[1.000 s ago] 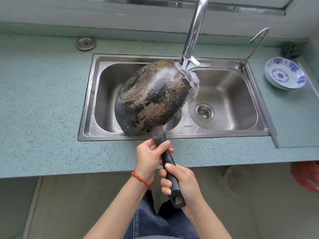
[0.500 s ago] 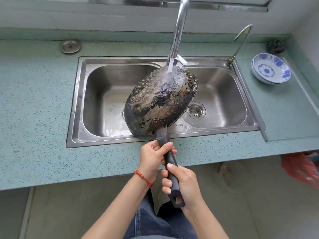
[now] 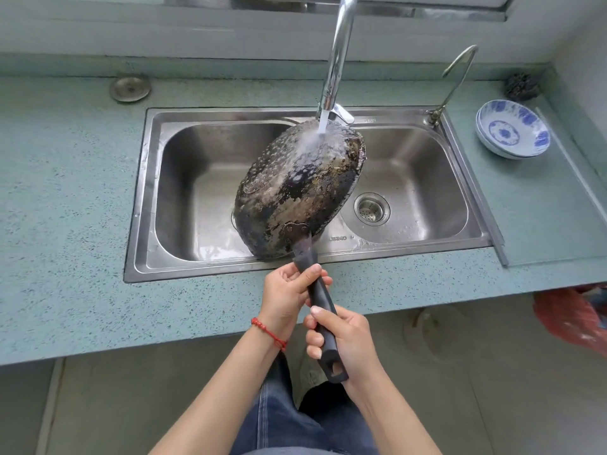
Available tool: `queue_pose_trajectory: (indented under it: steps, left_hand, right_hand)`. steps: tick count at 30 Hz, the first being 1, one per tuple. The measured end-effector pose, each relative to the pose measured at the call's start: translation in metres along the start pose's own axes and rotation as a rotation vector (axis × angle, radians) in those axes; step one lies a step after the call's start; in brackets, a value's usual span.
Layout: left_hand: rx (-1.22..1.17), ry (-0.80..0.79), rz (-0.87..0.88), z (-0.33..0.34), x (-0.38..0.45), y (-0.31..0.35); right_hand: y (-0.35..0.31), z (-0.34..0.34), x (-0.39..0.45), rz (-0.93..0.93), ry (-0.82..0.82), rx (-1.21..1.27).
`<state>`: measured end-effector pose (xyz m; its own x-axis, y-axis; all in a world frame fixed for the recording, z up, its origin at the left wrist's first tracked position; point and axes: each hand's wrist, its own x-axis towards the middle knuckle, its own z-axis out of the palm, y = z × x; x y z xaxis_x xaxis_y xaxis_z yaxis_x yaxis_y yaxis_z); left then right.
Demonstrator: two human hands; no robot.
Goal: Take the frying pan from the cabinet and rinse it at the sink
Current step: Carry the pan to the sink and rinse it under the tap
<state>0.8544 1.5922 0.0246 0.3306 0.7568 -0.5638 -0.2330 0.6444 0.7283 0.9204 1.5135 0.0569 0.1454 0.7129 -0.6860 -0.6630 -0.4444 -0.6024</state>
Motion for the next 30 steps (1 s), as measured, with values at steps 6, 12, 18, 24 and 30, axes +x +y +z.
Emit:
queue_pose_trajectory:
  steps: [6, 12, 18, 24, 30]
  left_hand:
    - [-0.26, -0.029, -0.079, 0.003, 0.004, 0.001]
    - [-0.285, 0.005, -0.103, 0.003, 0.01, 0.001]
    - [-0.206, 0.075, -0.063, 0.001, 0.017, -0.008]
    - [-0.168, 0.077, -0.058, 0.001, 0.021, -0.007]
    - [-0.159, 0.051, -0.059, 0.0, 0.021, -0.006]
  right_hand:
    - [-0.003, 0.0, 0.005, -0.019, -0.027, -0.024]
    - [-0.004, -0.007, 0.012, -0.026, -0.071, -0.194]
    - [-0.009, -0.005, 0.021, -0.028, -0.017, -0.653]
    - [-0.005, -0.001, 0.022, -0.11, 0.101, -0.772]
    - [-0.001, -0.002, 0.02, -0.133, 0.076, -0.664]
